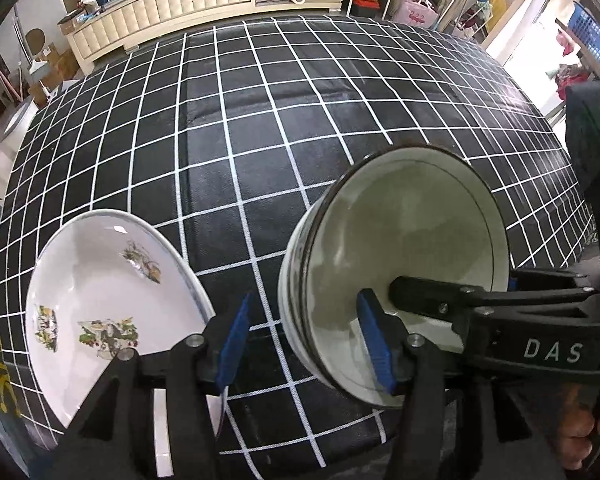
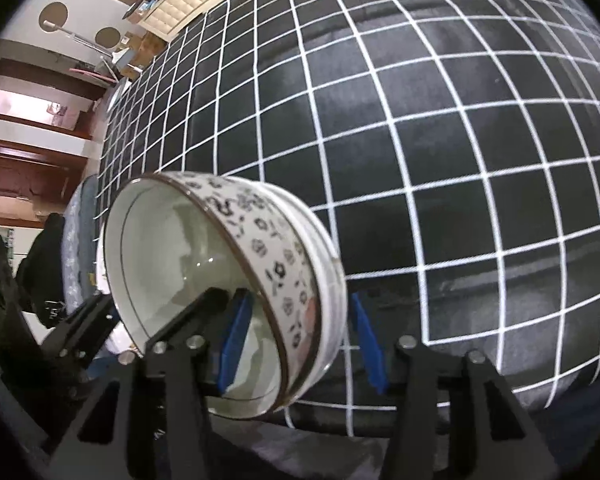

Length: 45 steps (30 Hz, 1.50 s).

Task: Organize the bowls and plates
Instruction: 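Lift the nested bowl stack with the left tool and carry it over the plates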

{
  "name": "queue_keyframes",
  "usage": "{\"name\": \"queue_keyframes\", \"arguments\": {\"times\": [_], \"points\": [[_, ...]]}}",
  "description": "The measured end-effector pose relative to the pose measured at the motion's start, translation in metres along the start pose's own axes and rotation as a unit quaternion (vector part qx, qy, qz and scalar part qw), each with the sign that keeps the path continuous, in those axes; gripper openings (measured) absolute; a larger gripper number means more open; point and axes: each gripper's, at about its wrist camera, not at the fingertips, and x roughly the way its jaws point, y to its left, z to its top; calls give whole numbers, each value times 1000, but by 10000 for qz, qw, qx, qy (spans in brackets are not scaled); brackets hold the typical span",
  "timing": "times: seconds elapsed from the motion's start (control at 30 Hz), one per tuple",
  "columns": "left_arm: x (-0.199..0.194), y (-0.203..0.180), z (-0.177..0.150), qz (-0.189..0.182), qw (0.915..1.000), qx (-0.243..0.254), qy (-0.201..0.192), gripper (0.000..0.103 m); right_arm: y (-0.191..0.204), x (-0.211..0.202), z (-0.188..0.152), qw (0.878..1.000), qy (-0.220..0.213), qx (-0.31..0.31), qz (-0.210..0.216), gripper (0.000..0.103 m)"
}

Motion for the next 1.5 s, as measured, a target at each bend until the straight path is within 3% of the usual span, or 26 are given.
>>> {"name": "queue_keyframes", "arguments": {"times": [0.13, 0.8, 1.17, 1.5], "points": [[7, 5, -1, -377, 9990, -193, 164, 49, -3, -3, -2, 10000, -33, -8, 49, 51], [-7, 5, -12, -298, 9992, -233, 92, 47, 26, -13, -4, 9991, -151, -178, -341, 49], [-52, 21, -6, -20, 9993, -299, -221, 46, 78, -22, -6, 9973, -313, -606, -269, 49], [-98, 67, -10, 337, 9964, -646, -442, 46, 139, -1, -9, 9937, -156, -1107, -101, 48]]}}
